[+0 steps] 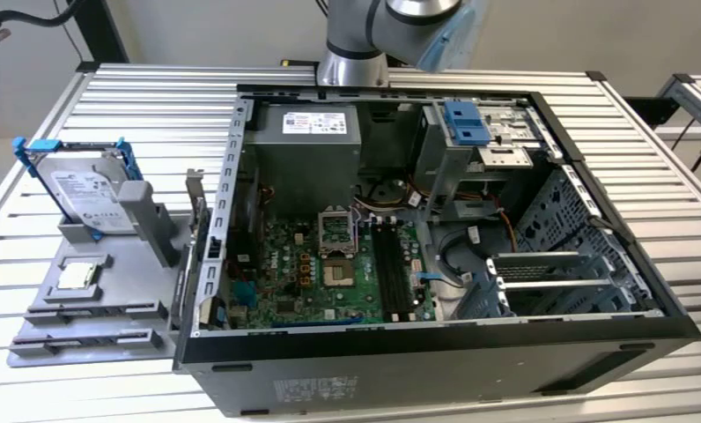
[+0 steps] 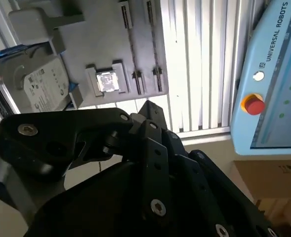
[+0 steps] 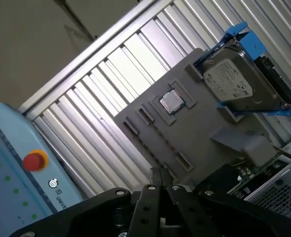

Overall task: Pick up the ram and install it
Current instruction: 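Pick up the ram and move it above insertion slot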

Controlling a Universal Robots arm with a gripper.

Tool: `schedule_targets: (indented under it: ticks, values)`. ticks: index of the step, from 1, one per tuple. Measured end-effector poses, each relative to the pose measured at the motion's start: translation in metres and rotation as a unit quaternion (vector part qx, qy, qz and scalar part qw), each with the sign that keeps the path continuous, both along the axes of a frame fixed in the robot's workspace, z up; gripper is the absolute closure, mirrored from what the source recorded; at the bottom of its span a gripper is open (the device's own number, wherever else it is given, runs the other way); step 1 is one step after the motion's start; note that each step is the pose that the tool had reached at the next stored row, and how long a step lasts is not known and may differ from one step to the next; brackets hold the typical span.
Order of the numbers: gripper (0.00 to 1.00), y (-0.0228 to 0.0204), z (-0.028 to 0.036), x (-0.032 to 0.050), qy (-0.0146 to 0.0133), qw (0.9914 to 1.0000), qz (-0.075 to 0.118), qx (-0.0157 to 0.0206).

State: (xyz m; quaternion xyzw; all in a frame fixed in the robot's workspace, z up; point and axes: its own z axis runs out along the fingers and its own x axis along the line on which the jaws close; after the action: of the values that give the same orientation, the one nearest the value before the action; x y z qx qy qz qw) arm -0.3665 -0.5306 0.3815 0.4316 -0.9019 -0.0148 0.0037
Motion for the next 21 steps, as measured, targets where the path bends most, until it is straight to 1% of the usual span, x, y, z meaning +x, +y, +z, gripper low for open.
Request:
schedule_targets:
  ticks: [3, 5, 7, 8, 11, 13, 16, 19, 21]
  values:
    - [1.00, 0.0000, 0.0000, 0.0000, 0.0000, 0.99965, 0.026, -0.0001]
    - [1.00, 0.0000, 0.0000, 0.0000, 0.0000, 0.99903, 0.044, -0.0002]
    - [1.00, 0.0000, 0.0000, 0.0000, 0.0000, 0.99807, 0.062, -0.0002]
    - [1.00, 0.0000, 0.0000, 0.0000, 0.0000, 0.99746, 0.071, -0.0002]
    - [1.00, 0.0000, 0.0000, 0.0000, 0.0000, 0.99517, 0.098, -0.0002]
    - [1.00, 0.0000, 0.0000, 0.0000, -0.0001, 0.99324, 0.116, -0.0002]
    - [1.00, 0.0000, 0.0000, 0.0000, -0.0001, 0.98973, 0.143, -0.0003]
    - [1.00, 0.0000, 0.0000, 0.0001, 0.0000, 0.98540, 0.170, -0.0010]
    - [1.00, 0.0000, 0.0000, 0.0000, 0.0001, 0.98213, 0.188, -0.0013]
